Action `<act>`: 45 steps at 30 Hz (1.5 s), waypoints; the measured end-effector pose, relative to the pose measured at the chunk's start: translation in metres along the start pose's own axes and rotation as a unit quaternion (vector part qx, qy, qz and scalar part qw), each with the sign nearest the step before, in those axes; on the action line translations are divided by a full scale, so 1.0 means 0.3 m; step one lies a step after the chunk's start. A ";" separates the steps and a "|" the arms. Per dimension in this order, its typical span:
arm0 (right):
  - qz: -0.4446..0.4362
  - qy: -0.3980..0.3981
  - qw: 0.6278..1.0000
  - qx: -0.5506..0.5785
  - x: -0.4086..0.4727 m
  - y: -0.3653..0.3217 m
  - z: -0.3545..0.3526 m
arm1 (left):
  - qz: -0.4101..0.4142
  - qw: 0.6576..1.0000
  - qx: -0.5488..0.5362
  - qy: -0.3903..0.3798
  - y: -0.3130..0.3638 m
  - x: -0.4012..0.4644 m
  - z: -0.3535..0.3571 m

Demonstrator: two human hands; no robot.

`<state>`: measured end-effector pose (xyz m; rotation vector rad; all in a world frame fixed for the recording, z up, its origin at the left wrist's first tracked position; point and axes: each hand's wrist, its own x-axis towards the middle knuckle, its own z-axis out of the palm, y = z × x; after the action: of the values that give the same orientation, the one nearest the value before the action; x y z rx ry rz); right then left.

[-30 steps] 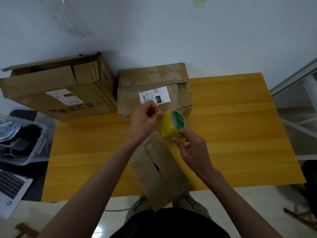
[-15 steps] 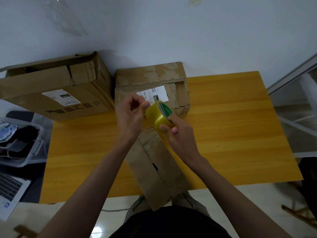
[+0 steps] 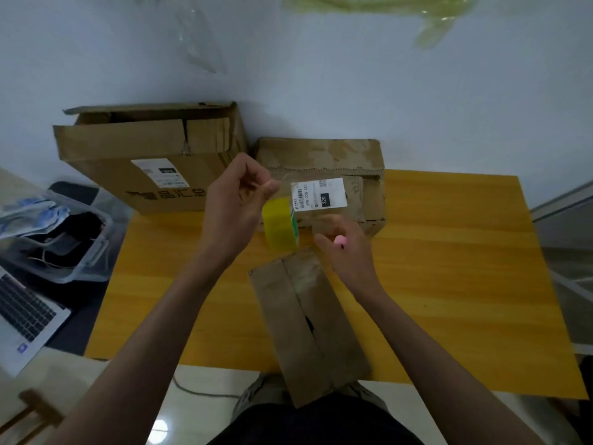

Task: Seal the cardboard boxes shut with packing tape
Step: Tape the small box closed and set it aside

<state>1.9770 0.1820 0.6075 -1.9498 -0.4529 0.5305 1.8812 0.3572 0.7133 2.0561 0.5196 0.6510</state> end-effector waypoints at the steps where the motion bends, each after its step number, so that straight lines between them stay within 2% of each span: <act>1: -0.004 -0.014 0.999 -0.050 0.018 0.017 0.011 | -0.009 1.000 0.013 0.002 -0.011 -0.004 -0.016; 4: 0.002 -0.113 0.973 -0.199 0.086 0.061 0.051 | -0.046 0.997 0.062 0.013 -0.070 -0.017 -0.076; 8: 0.031 -0.230 0.927 -0.294 0.130 0.079 0.060 | -0.105 0.989 0.107 0.020 -0.153 -0.055 -0.154; 10: 0.045 -0.261 0.908 -0.324 0.133 0.086 0.049 | -0.139 0.983 0.121 0.003 -0.194 -0.082 -0.177; 13: 0.091 -0.264 0.920 -0.275 0.131 0.095 0.025 | -0.200 0.972 0.122 -0.029 -0.261 -0.117 -0.199; 15: 0.093 -0.251 0.929 -0.254 0.127 0.104 0.010 | -0.233 0.967 0.087 -0.048 -0.303 -0.141 -0.204; 17: 0.092 -0.237 0.938 -0.238 0.118 0.111 -0.008 | -0.251 0.963 0.072 -0.068 -0.341 -0.165 -0.205; 20: 0.112 -0.219 0.947 -0.205 0.102 0.124 -0.032 | -0.252 0.953 0.119 -0.121 -0.394 -0.192 -0.188; 22: 0.131 -0.205 0.952 -0.185 0.093 0.137 -0.046 | -0.260 0.934 0.164 -0.180 -0.413 -0.198 -0.160; 26: 0.173 -0.189 0.954 -0.154 0.081 0.166 -0.072 | -0.290 0.873 0.227 -0.318 -0.414 -0.189 -0.064; 29: 0.217 -0.178 0.954 -0.103 0.072 0.185 -0.098 | -0.308 0.835 0.227 -0.396 -0.390 -0.176 0.013; 32: 0.270 -0.180 0.944 -0.056 0.059 0.191 -0.115 | -0.307 0.820 0.193 -0.442 -0.374 -0.167 0.078; 35: 0.273 -0.188 0.943 -0.023 0.032 0.185 -0.131 | -0.292 0.840 0.149 -0.432 -0.359 -0.175 0.106; 37: 0.253 -0.165 0.953 0.014 0.011 0.170 -0.158 | -0.284 0.862 0.105 -0.407 -0.329 -0.174 0.089; 41: 0.167 -0.110 0.979 0.047 -0.039 0.123 -0.227 | -0.219 0.906 0.054 -0.357 -0.290 -0.138 0.051; 45: 0.046 -0.088 0.995 -0.005 -0.109 0.080 -0.245 | -0.194 0.913 0.033 -0.357 -0.256 -0.131 0.035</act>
<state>1.9922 0.1003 0.6193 -1.9492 -0.4789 0.7641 1.8486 0.3673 0.6332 1.9913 0.4881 -0.3613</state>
